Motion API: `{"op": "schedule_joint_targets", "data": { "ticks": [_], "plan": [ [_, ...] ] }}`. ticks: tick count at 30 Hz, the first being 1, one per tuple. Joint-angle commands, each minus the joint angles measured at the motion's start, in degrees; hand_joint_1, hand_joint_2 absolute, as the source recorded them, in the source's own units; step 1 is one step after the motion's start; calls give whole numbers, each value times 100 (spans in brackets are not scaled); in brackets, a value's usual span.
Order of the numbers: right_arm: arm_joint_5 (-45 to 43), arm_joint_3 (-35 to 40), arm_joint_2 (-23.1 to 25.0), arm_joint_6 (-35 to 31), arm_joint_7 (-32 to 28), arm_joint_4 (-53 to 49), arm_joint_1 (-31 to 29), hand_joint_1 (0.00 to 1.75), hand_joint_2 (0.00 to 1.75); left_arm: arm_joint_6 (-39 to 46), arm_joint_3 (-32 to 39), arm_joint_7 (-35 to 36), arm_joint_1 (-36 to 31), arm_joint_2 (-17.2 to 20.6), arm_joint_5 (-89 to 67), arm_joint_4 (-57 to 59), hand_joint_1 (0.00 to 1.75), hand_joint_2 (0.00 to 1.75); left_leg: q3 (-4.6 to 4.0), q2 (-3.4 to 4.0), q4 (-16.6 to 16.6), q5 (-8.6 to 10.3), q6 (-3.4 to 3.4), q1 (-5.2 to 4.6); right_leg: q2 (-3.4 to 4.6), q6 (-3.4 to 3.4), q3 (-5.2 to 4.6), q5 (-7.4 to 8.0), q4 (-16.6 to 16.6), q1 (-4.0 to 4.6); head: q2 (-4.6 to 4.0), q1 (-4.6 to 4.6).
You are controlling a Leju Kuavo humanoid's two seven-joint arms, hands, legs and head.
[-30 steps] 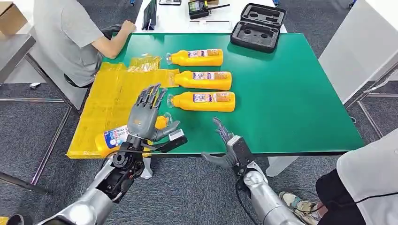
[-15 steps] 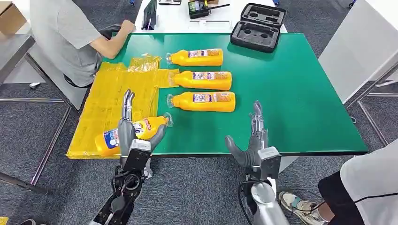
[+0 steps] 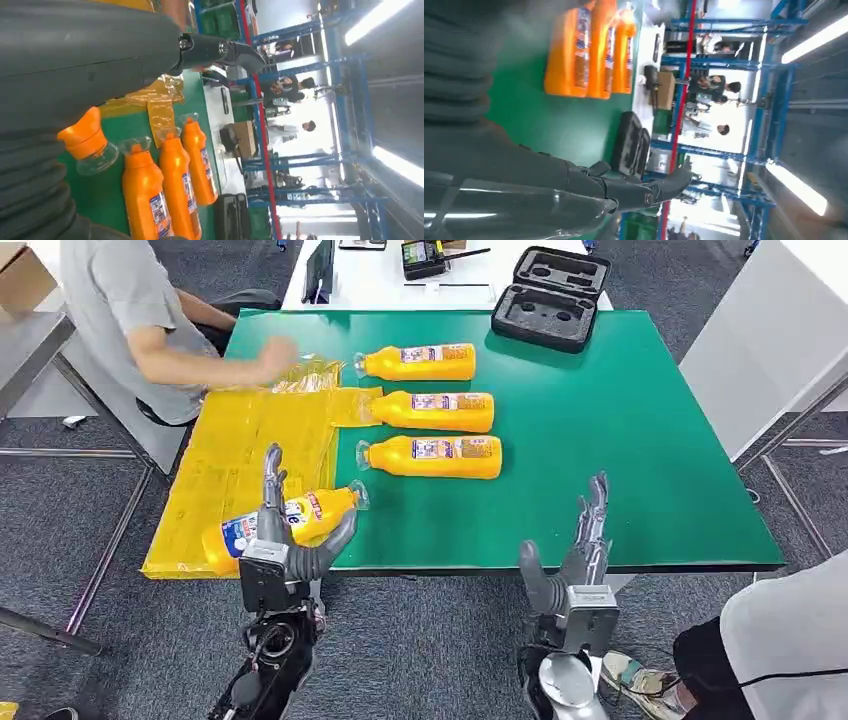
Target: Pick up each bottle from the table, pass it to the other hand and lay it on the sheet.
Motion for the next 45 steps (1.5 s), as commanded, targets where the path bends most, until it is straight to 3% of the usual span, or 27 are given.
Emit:
{"op": "schedule_joint_targets", "data": {
  "ticks": [1,4,6,8,9,12,13,25,27,32,33,35,39,40,45],
  "plan": [
    [-195,-732,527,-464,17,506,-23,0,0,-237,-478,15,-12,245,244,-150,0,175,17,2,-6,-3,-6,1,1,-6,16,-3,-5,1,0,0],
    [-174,-652,432,-345,17,553,15,0,0,-291,-548,15,31,246,382,-299,0,175,20,2,-6,-5,-7,3,0,-7,20,-5,-6,3,0,0],
    [-307,-530,268,231,17,828,-43,0,0,-329,-617,15,49,259,447,-385,0,175,34,2,-7,-10,-9,6,0,-10,35,-10,-9,7,0,0],
    [-586,-573,77,1278,17,935,-54,0,0,-405,-621,15,88,224,593,-480,0,175,37,8,-7,-12,-9,9,6,-9,38,-8,-13,9,0,2],
    [-499,-645,56,1437,17,928,-26,0,0,-472,-599,15,92,198,657,-440,0,175,26,1,-10,-5,-5,4,0,-6,28,-4,-13,4,0,0],
    [142,-661,51,1033,17,863,4,0,0,-474,-544,15,203,165,673,-515,0,175,29,-3,-10,-6,-6,4,-5,-7,31,-8,-12,4,0,0],
    [240,-599,17,873,17,833,6,0,0,-492,-511,15,225,140,719,-484,0,0,22,-3,-8,-4,-5,2,-4,-6,23,-6,-10,3,0,2],
    [240,-599,17,873,17,833,6,0,0,-492,-511,15,225,140,719,-484,0,0,19,3,-7,-6,-5,2,2,-6,19,-5,-8,2,0,0],
    [428,-423,-74,455,17,826,-6,0,0,-512,-456,15,230,100,738,-433,0,0,20,2,-7,-6,-5,2,1,-6,19,-5,-8,3,0,2],
    [404,-469,-78,440,17,881,-68,0,0,-512,-457,15,143,28,731,-65,0,0,71,6,-8,-27,-13,11,3,-14,73,-23,-16,12,0,2],
    [404,-469,-78,440,17,881,-68,0,0,-512,-457,15,143,28,731,-65,0,0,28,2,-8,-8,-6,2,0,-6,29,-8,-10,2,0,2],
    [307,-673,8,490,17,1000,-82,0,0,-380,-462,15,-34,-69,663,636,0,0,30,-1,-9,-8,-7,3,-2,-7,31,-8,-11,3,0,0],
    [307,-673,8,490,17,1000,-82,0,0,-380,-462,15,-34,-69,663,636,0,0,56,-3,-9,-16,-12,8,-5,-12,59,-16,-15,8,0,2],
    [307,-673,8,490,17,1000,-82,0,0,-380,-462,15,-34,-69,663,636,0,0,23,0,-6,-6,-7,4,-1,-7,25,-5,-10,5,0,0],
    [307,-673,8,490,17,1000,-82,0,0,-380,-462,15,-34,-69,663,636,0,0,30,-1,-6,-9,-8,4,-2,-8,31,-10,-9,5,0,2]
  ]
}}
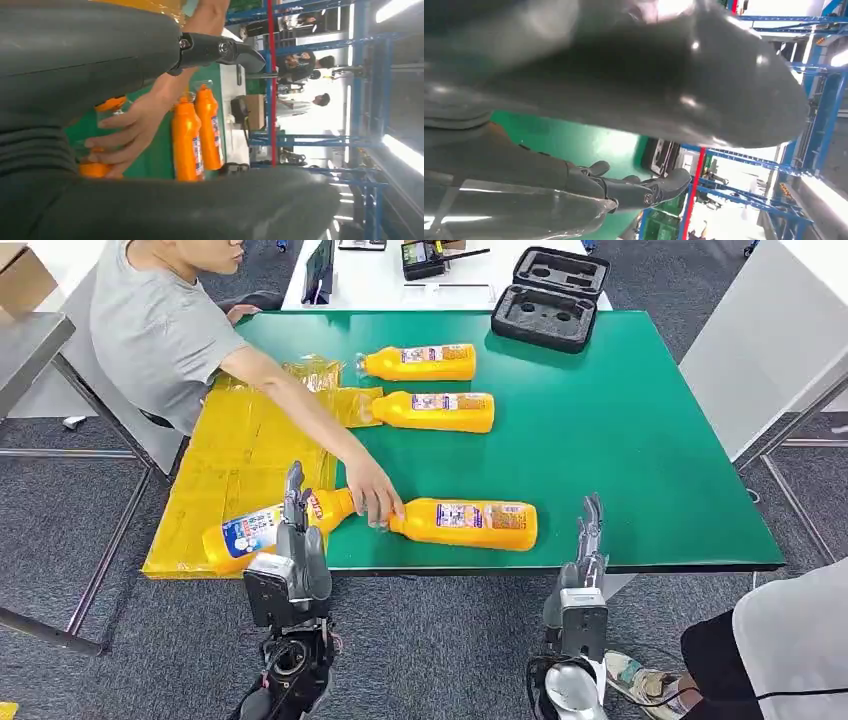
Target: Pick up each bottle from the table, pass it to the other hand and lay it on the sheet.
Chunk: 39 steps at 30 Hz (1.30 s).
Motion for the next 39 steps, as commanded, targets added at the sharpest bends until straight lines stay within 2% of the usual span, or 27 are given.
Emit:
{"op": "schedule_joint_targets", "data": {
  "ticks": [1,5,7,11,13,14,16,17,18,19,20,22,25,29,33,39],
  "plan": [
    [-21,-144,-40,-8,9,366,-167,0,0,-2,-56,15,-257,7,-16,605,0,0,21,-2,-5,-6,-6,3,-3,-6,23,-6,-7,4,0,0],
    [-51,-212,-39,-1,9,393,-156,0,0,49,-44,15,-296,12,-53,792,0,0,37,2,-5,-12,-9,5,0,-9,38,-11,-9,6,0,0],
    [-73,-337,-13,-79,9,439,-156,0,0,272,-40,15,-324,-3,-177,946,0,0,20,-2,-7,-4,-5,1,-3,-5,21,-5,-7,2,0,0],
    [-299,-623,22,47,9,496,-134,0,0,596,25,66,-390,-122,-183,1333,0,0,45,-4,-9,-12,-9,6,-5,-9,49,-12,-13,7,0,0],
    [-113,-680,43,-17,9,509,-120,0,0,560,20,134,-387,-167,-58,1338,0,0,18,-5,-7,-3,-4,2,-5,-4,21,-4,-8,2,0,2],
    [-44,-656,33,-4,9,520,-111,0,0,526,-7,149,-367,-169,0,1298,0,0,39,-6,-6,-12,-8,6,-7,-8,44,-12,-11,6,0,0],
    [268,-500,-25,-69,9,495,-111,0,0,564,-88,124,-317,-162,74,1202,0,0,22,-5,-7,-5,-6,2,-6,-6,25,-6,-8,2,0,2],
    [375,-421,-56,-134,9,455,-120,0,0,527,-80,103,-291,-179,190,1164,0,0,41,-5,-7,-13,-9,6,-6,-9,45,-13,-11,7,0,0],
    [770,-100,-301,-444,9,397,-276,0,0,-460,-190,31,-332,-122,719,1148,0,0,32,-2,-5,-11,-8,5,-3,-8,35,-10,-8,6,0,0],
    [877,-151,-326,-410,9,500,-396,0,0,-628,-196,15,-363,-143,767,1162,0,175,18,1,-5,-6,-6,1,0,-5,19,-5,-5,1,0,2],
    [996,-216,-329,-350,9,572,-495,0,0,-608,-185,15,-342,-175,720,1046,0,175,39,1,-5,-16,-10,6,0,-10,41,-13,-8,7,0,0],
    [1372,-487,-235,-182,9,857,-741,0,0,-739,-196,15,-265,-243,615,867,0,175,13,11,-2,-5,-4,2,10,-4,12,0,-4,2,0,0],
    [1683,-690,-201,-160,9,1328,-1041,0,0,-839,-266,15,-183,-248,569,736,0,175,38,16,2,-17,-8,7,14,-7,40,-7,-8,8,0,0],
    [2266,-1001,-283,-324,9,2376,-1629,0,0,-900,-410,15,-81,-75,389,271,0,175,26,7,-4,-6,-6,4,4,-5,27,-2,-8,4,0,0],
    [2426,-980,-440,-307,9,2954,-2104,0,0,-700,-611,15,-91,54,119,33,0,175,24,19,-5,-4,-2,1,17,-2,24,4,-8,2,0,0],
    [2413,-940,-464,-276,9,2987,-2151,0,0,-611,-690,15,-98,88,40,-11,0,175,31,9,-5,-7,-5,1,7,-5,32,-3,-6,2,0,2]
  ]
}}
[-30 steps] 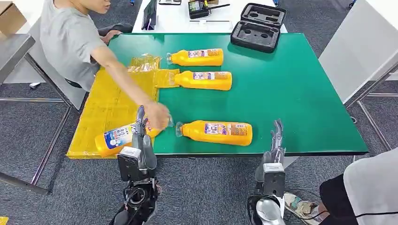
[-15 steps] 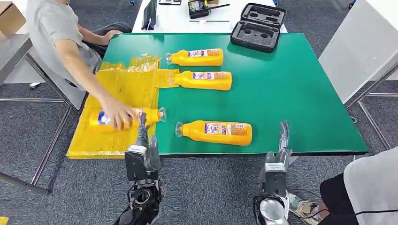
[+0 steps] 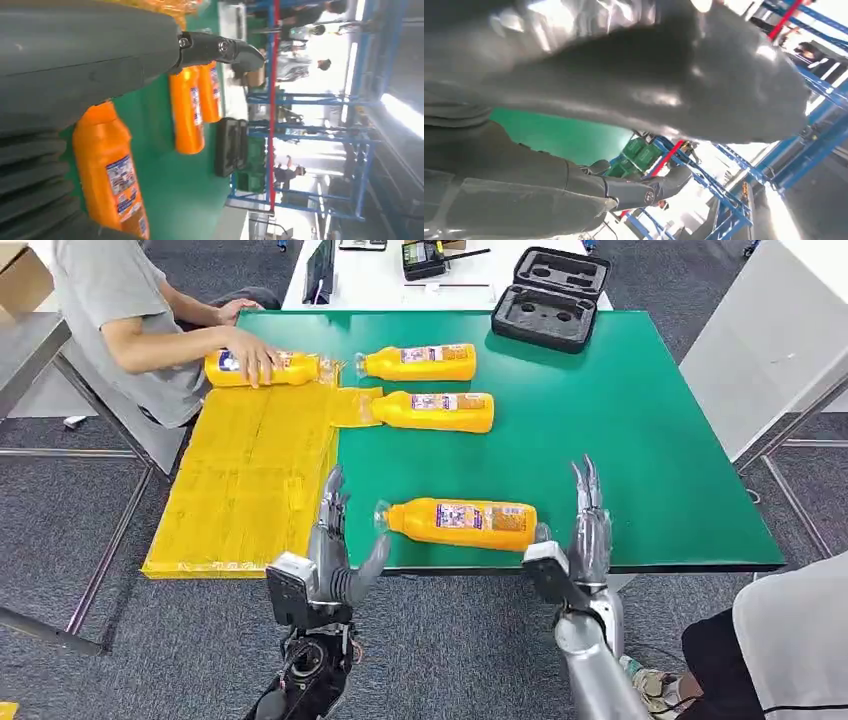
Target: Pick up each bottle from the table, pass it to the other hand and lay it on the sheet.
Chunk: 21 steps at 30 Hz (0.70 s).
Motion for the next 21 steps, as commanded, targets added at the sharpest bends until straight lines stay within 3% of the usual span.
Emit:
{"op": "schedule_joint_targets", "data": {
  "ticks": [1,13,18,21],
  "plan": [
    [20,-138,-149,1,6,1130,-655,0,0,80,-371,17,-33,287,-78,-183,0,175,35,12,-7,-13,-9,3,10,-9,32,-9,-8,3,0,0],
    [45,-95,-151,3,6,1138,-672,0,0,145,-452,17,-36,311,-120,-197,0,175,30,9,-5,-11,-9,4,7,-8,28,-8,-6,4,0,0],
    [312,146,-184,42,6,1482,-1090,0,0,260,-718,17,-8,365,-150,-166,0,175,33,23,-3,-15,-9,2,22,-9,26,-8,-4,2,0,0],
    [906,494,-317,593,606,2362,-1688,0,0,282,-796,17,-40,417,-87,-179,0,175,20,21,-3,-10,-7,0,20,-6,15,-2,-3,1,0,-2]
  ]
}}
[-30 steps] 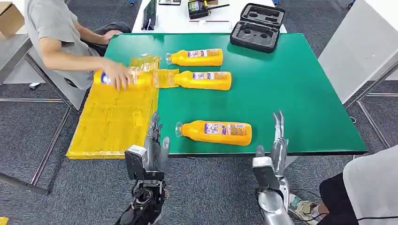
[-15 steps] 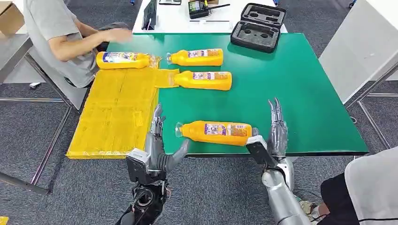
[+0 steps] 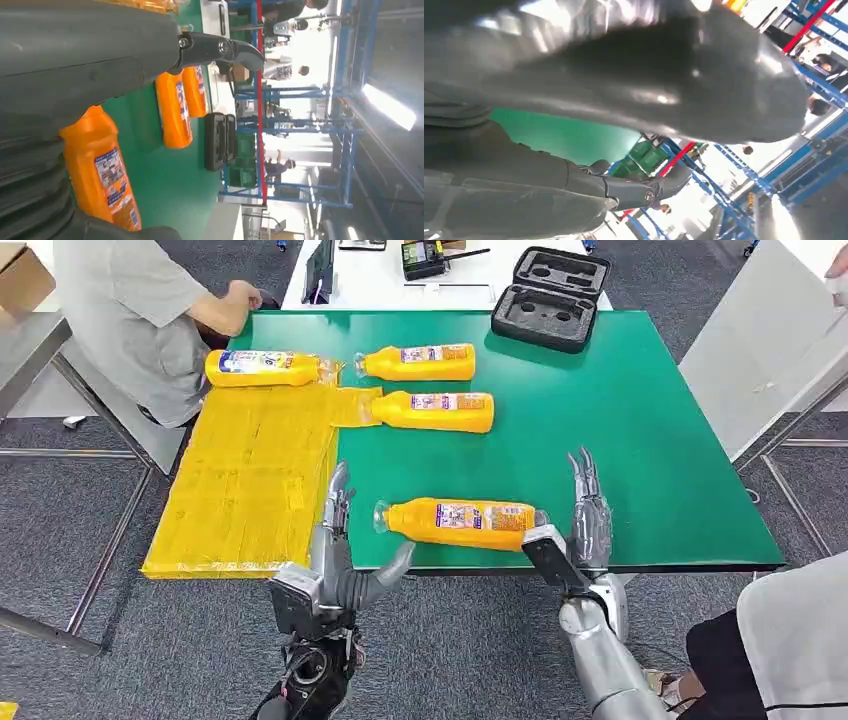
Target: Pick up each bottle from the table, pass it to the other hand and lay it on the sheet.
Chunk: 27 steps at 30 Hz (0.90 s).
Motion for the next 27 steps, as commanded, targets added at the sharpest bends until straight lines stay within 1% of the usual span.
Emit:
{"op": "schedule_joint_targets", "data": {
  "ticks": [1,2,3,4,5,7,8,9,10,11,12,14,15,16,18,19,20,21,23,24,25,26,27],
  "plan": [
    [876,602,-206,718,817,1926,-1380,0,0,23,-476,17,-116,336,93,94,0,175,36,30,-1,-15,-10,3,29,-9,27,-4,-4,4,0,0],
    [1076,714,-219,743,823,2234,-1556,0,0,-20,-484,17,-130,323,95,91,0,175,49,31,-3,-18,-13,6,29,-13,40,-8,-7,7,0,0],
    [1062,696,-197,789,825,2328,-1603,0,0,-15,-491,17,-135,312,85,91,0,175,32,24,-3,-10,-9,2,22,-8,25,-3,-5,3,0,0],
    [1109,721,-156,837,817,2496,-1698,0,0,-24,-507,17,-134,287,76,92,0,175,44,28,-3,-15,-12,6,26,-12,37,-6,-7,7,0,-2],
    [1324,928,-109,1212,904,2773,-1823,0,0,-54,-532,17,-96,267,75,-9,0,175,26,17,-2,-7,-8,3,15,-8,21,-2,-5,4,0,0],
    [1388,969,17,1217,963,2900,-1860,0,0,15,-579,17,-75,245,25,-21,0,175,44,26,2,-19,-12,8,24,-12,37,-10,-4,9,0,-2],
    [1391,971,48,1239,964,2944,-1881,0,0,35,-587,17,-69,248,22,-37,0,175,34,25,-3,-12,-9,4,24,-9,26,-6,-5,5,0,0],
    [1426,987,65,1208,974,2970,-1895,0,0,41,-595,17,-62,255,30,-61,0,175,48,28,1,-22,-12,9,27,-12,41,-13,-5,10,0,0],
    [1452,996,81,1186,987,2987,-1904,0,0,42,-602,17,-57,263,39,-75,0,175,31,17,-4,-10,-8,4,16,-8,24,-6,-4,4,0,-2],
    [1505,1019,83,1158,1025,3006,-1913,0,0,48,-614,17,-58,268,37,-80,0,175,42,18,-2,-17,-11,4,16,-10,36,-13,-3,5,0,2],
    [1569,1057,75,1147,1073,3029,-1925,0,0,64,-626,17,-64,269,26,-74,0,175,31,15,-3,-11,-9,4,13,-9,25,-8,-3,5,0,0],
    [1707,1137,53,1136,1175,3082,-1950,0,0,70,-637,17,-75,264,31,-52,0,175,49,16,-3,-19,-11,5,15,-12,42,-16,-3,6,0,0],
    [1807,1195,32,1107,1240,3119,-1959,0,0,69,-634,17,-91,247,39,-14,0,175,23,9,-3,-7,-6,3,9,-6,19,-6,-4,3,0,0],
    [1833,1215,26,1147,1250,3148,-1970,0,0,72,-630,17,-102,234,44,11,0,175,43,13,-2,-17,-10,6,12,-10,39,-14,-3,6,0,-2],
    [1907,1265,21,1165,1280,3186,-1981,0,0,81,-623,17,-114,222,45,31,0,175,19,3,-2,-5,-5,2,3,-5,16,-5,-3,2,0,0],
    [1947,1283,42,1141,1286,3199,-1979,0,0,85,-635,17,-121,230,38,30,0,175,39,8,0,-15,-9,5,7,-9,36,-12,-3,6,0,0],
    [1948,1282,54,1165,1271,3208,-1980,0,0,90,-647,17,-125,238,33,29,0,175,25,7,-1,-9,-7,3,6,-6,22,-7,-3,3,0,0],
    [2039,1345,60,1139,1279,3216,-1977,0,0,82,-658,17,-126,249,40,13,0,175,39,12,0,-16,-10,6,11,-10,36,-11,-3,7,0,0],
    [2099,1375,85,1105,1290,3211,-1978,0,0,90,-680,17,-126,260,31,-20,0,175,16,2,-3,-4,-6,2,1,-6,14,-4,-4,2,0,0],
    [2152,1406,94,1079,1314,3200,-1982,0,0,91,-690,17,-131,261,29,-30,0,175,34,7,-1,-13,-11,5,6,-10,32,-11,-3,6,0,0],
    [2223,1449,97,1071,1360,3189,-1986,0,0,83,-693,17,-140,263,36,-28,0,175,23,6,-4,-7,-7,1,6,-7,19,-6,-2,2,0,0],
    [2223,1449,97,1071,1360,3189,-1986,0,0,83,-693,17,-140,263,36,-28,0,175,37,11,-1,-16,-11,5,10,-11,33,-12,-3,6,0,0],
    [2278,1487,95,1136,1399,3184,-1995,0,0,61,-707,17,-165,263,28,-9,0,175,30,10,-3,-12,-9,3,9,-9,25,-9,-2,4,0,0]
  ]
}}
